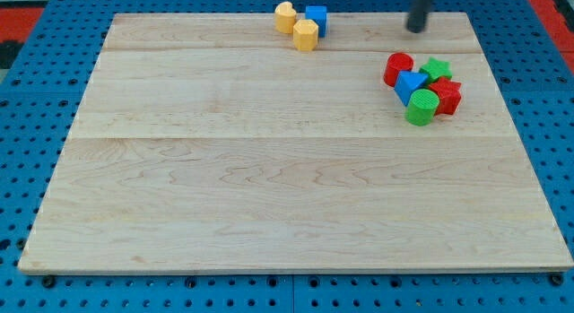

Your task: Push the red star and green circle to the bottom right side

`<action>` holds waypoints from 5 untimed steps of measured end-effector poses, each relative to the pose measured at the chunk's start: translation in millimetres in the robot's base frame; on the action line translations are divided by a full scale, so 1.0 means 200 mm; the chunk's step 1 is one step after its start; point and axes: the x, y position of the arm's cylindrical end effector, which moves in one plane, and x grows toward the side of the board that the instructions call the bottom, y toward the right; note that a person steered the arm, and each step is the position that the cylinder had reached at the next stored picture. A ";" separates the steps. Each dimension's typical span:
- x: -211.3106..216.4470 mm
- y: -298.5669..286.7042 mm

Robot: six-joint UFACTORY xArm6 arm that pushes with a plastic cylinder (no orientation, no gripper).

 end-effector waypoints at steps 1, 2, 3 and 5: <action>0.16 0.06; 0.17 -0.15; 0.19 -0.18; 0.25 0.07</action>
